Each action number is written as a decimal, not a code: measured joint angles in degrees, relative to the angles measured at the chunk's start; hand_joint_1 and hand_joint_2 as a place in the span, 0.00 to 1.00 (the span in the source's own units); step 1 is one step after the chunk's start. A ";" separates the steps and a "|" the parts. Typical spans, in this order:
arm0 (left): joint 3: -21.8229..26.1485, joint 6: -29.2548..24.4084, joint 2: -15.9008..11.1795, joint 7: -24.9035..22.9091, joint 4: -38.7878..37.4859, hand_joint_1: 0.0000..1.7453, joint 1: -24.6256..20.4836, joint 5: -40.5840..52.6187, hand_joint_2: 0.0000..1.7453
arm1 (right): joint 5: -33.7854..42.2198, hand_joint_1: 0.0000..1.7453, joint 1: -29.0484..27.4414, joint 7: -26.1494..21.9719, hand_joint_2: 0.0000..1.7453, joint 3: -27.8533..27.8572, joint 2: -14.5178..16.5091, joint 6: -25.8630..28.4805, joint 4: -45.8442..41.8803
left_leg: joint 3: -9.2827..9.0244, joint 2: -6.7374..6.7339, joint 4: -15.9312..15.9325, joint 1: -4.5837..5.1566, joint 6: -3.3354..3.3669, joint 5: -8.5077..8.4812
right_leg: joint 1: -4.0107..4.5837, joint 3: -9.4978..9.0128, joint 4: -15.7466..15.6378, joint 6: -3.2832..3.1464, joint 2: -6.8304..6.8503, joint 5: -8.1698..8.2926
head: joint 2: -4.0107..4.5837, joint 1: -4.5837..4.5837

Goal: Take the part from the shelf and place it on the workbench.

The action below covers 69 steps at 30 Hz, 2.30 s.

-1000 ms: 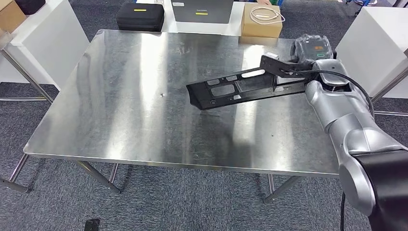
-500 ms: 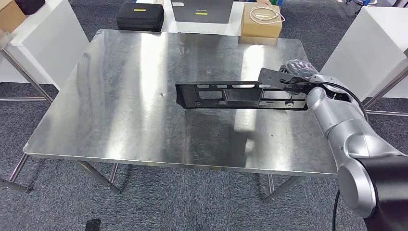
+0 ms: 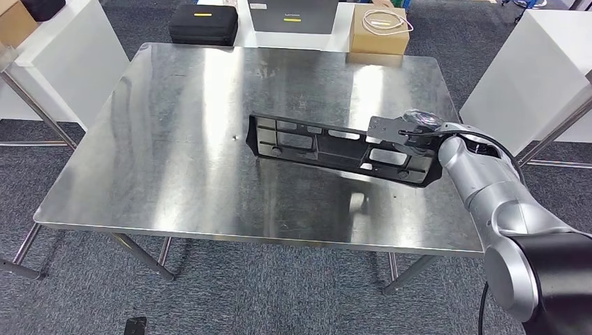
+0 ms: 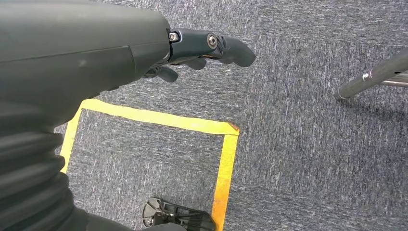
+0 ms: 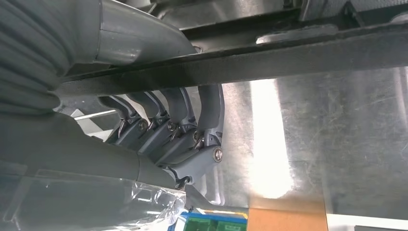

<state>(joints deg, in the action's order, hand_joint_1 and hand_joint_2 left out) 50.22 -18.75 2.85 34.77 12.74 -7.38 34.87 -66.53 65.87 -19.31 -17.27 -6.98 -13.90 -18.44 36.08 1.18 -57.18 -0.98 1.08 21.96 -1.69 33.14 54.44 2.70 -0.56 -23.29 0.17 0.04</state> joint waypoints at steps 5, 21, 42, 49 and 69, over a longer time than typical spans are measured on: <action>-0.01 -0.87 -0.01 0.72 0.00 0.00 0.01 0.24 1.00 | 0.78 1.00 -0.12 3.15 1.00 -0.04 -0.43 -3.93 0.18 | 0.00 0.00 0.00 0.00 0.00 0.00 | 0.00 0.01 0.00 0.00 0.01 0.00 | 0.00 0.01; -0.03 0.90 0.09 -0.54 0.00 0.00 0.00 0.95 0.00 | 2.60 0.00 -0.98 9.64 1.00 -0.61 -5.45 0.89 0.08 | -0.02 0.03 -0.01 0.00 0.00 0.00 | 0.00 -0.07 -0.02 0.01 0.08 -0.01 | 0.00 0.02; -0.28 1.49 0.28 -1.88 0.00 0.00 -0.12 1.62 0.00 | 1.90 0.00 -1.44 21.00 0.75 -1.42 -11.27 -0.53 0.28 | 0.02 0.02 0.00 0.01 0.00 0.00 | 0.03 -0.03 -0.02 0.03 0.05 -0.01 | 0.00 0.01; -0.22 1.90 0.53 -2.00 0.00 0.00 -0.11 0.53 0.00 | -2.01 0.00 -0.59 31.99 0.00 -2.29 -11.69 1.72 0.32 | 0.02 0.02 -0.01 0.01 0.00 0.00 | 0.02 -0.04 -0.02 0.03 0.07 -0.01 | 0.00 0.01; 0.22 4.86 2.07 -6.61 -0.33 0.00 0.87 0.28 0.00 | -2.92 0.00 -8.82 48.62 0.00 1.81 -32.68 41.79 0.89 | 0.19 0.57 -0.05 0.12 0.12 0.15 | -0.07 -0.13 -0.09 0.47 0.71 -0.30 | 0.00 0.01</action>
<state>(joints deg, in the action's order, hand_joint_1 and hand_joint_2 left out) 50.45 -13.90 4.92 28.16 12.42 -6.51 35.15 -69.45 57.05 29.31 -15.46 -39.65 27.89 -17.56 36.26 1.74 -57.22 -0.85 1.20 22.10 -1.76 33.01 54.35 3.17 0.15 -23.59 0.17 0.05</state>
